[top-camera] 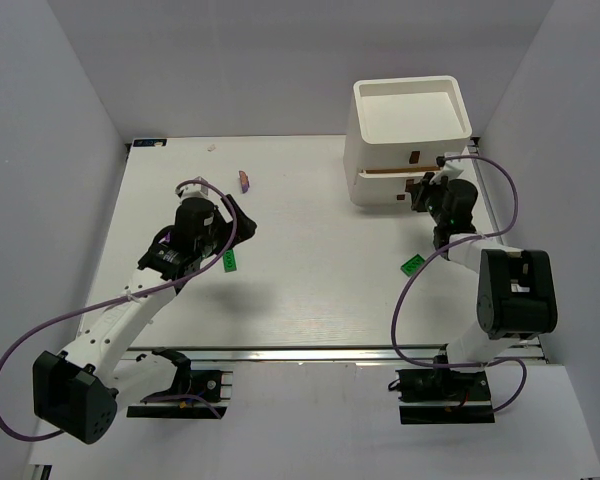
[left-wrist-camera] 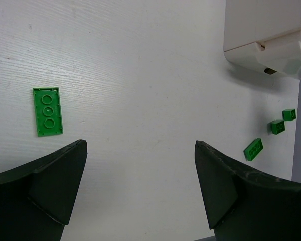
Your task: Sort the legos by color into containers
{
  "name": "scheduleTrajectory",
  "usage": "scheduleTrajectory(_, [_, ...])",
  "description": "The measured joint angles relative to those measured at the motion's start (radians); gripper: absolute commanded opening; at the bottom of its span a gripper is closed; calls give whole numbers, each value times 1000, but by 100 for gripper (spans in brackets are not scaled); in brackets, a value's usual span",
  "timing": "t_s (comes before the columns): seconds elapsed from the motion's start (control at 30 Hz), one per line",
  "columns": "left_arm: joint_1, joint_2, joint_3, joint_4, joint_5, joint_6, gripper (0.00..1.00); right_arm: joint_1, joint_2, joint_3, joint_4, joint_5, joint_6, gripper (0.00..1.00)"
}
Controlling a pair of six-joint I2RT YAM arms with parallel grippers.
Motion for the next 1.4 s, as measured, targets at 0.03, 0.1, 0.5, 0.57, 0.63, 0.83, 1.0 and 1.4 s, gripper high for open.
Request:
scheduleTrajectory(0.03, [0, 0, 0, 0, 0, 0, 98, 0, -7, -7, 1, -1, 0, 0])
scheduleTrajectory(0.1, [0, 2, 0, 0, 0, 1, 97, 0, -17, -15, 0, -3, -1, 0])
scheduleTrajectory(0.5, [0, 8, -9, 0, 0, 1, 98, -8, -153, -142, -23, -26, -12, 0])
scheduleTrajectory(0.57, [0, 8, -9, 0, 0, 1, 98, -10, -170, -154, -32, -31, -19, 0])
scheduleTrajectory(0.63, [0, 10, -9, 0, 0, 3, 98, -11, -179, -161, -39, -35, -23, 0])
scheduleTrajectory(0.83, [0, 29, -9, 0, 0, 14, 98, -12, -220, -193, -53, -55, -29, 35])
scheduleTrajectory(1.0, [0, 63, -9, 0, 1, 26, 98, -12, -241, -204, -78, -143, -65, 79])
scheduleTrajectory(1.4, [0, 109, 1, -54, -14, 55, 98, -64, -327, -196, -351, -525, -325, 82])
